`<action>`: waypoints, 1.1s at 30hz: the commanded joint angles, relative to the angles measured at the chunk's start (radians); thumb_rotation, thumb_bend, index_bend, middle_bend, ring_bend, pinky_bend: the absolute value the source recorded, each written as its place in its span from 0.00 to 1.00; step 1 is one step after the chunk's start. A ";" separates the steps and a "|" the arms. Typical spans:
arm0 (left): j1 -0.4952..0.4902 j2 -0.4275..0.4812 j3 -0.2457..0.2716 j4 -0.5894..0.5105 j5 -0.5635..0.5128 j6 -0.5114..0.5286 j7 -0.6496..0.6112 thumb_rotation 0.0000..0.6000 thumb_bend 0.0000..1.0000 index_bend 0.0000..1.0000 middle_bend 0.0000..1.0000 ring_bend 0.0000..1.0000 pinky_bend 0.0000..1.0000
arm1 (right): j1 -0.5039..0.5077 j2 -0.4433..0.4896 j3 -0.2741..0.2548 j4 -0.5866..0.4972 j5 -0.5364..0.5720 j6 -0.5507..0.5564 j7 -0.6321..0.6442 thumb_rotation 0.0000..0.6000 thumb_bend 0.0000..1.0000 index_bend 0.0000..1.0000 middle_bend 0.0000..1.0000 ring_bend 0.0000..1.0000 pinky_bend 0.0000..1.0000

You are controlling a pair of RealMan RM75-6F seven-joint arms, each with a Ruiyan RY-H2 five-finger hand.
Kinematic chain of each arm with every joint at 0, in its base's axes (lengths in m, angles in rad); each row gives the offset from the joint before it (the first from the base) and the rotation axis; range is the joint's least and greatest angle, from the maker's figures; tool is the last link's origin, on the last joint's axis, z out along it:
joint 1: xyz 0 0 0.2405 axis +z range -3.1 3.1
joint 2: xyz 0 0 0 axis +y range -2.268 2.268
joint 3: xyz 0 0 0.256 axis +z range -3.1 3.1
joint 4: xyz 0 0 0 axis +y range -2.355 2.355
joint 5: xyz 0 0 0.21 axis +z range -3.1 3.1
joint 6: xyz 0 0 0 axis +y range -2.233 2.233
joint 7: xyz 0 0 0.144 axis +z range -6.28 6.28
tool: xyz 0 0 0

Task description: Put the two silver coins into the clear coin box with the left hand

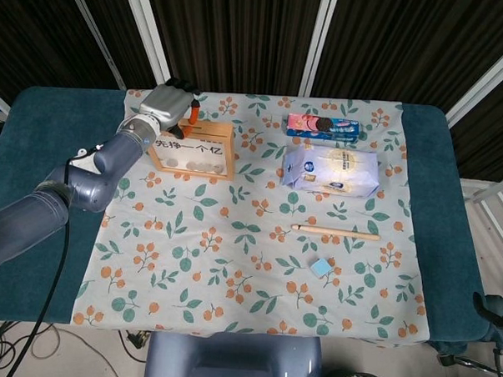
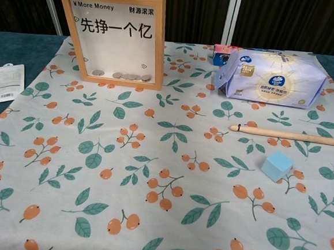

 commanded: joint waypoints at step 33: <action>0.946 0.131 0.145 -0.693 0.614 1.219 -0.021 1.00 0.40 0.16 0.00 0.00 0.00 | 0.014 -0.039 -0.040 0.115 -0.229 0.047 0.050 1.00 0.37 0.12 0.08 0.03 0.00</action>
